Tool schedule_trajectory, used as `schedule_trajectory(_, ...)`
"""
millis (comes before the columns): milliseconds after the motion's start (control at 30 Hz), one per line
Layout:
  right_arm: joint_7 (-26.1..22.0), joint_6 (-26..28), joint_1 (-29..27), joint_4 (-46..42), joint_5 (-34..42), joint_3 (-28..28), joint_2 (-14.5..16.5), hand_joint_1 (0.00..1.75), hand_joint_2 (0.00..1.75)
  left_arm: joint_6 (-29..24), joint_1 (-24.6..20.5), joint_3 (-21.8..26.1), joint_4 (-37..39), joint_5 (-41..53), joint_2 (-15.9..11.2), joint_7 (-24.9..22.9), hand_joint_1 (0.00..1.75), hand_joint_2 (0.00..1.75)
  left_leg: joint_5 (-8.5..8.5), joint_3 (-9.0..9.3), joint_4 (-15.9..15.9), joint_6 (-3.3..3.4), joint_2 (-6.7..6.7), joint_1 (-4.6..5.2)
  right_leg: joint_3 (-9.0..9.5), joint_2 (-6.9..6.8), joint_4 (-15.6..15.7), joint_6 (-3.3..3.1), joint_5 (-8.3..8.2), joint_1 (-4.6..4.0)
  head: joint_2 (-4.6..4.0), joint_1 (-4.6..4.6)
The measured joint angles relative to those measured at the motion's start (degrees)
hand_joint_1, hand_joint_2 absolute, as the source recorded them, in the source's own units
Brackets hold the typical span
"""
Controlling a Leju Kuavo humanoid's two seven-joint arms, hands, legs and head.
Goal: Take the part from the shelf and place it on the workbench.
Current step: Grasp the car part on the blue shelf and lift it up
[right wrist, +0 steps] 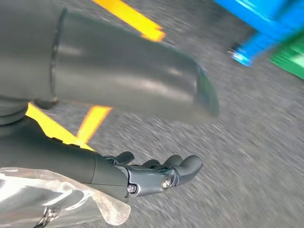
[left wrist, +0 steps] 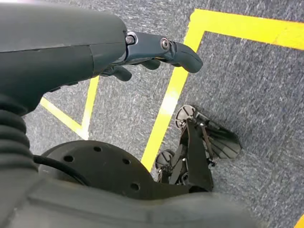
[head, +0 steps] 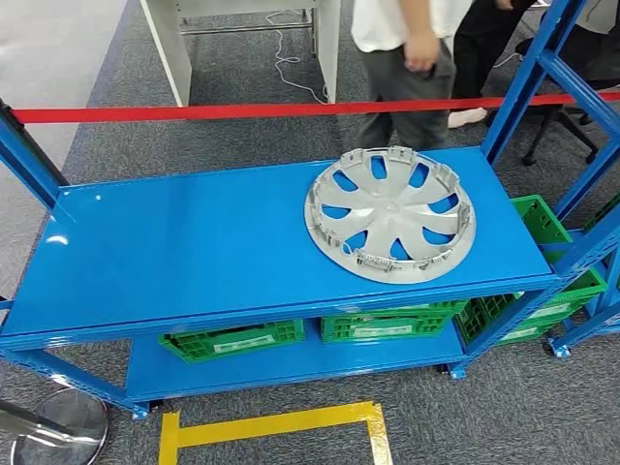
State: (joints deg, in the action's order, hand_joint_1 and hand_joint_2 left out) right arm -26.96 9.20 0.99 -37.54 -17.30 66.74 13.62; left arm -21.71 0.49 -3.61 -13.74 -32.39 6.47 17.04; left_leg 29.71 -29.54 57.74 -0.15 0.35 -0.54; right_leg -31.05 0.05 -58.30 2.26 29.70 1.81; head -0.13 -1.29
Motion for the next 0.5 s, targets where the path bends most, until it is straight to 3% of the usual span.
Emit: schedule_trajectory(500, -4.0, 6.9, -7.4, -23.1, 12.2, -11.0, 2.0, 0.00, 0.00, -2.7, -0.5, 0.0, 0.6, 0.6, 0.4, 1.5, 0.00, 1.75, 0.00, -0.01, 0.0, 0.00, 0.00, 0.00, 0.01, 0.01, 0.0, 0.00, 0.00, 0.00, 0.00, -0.01)
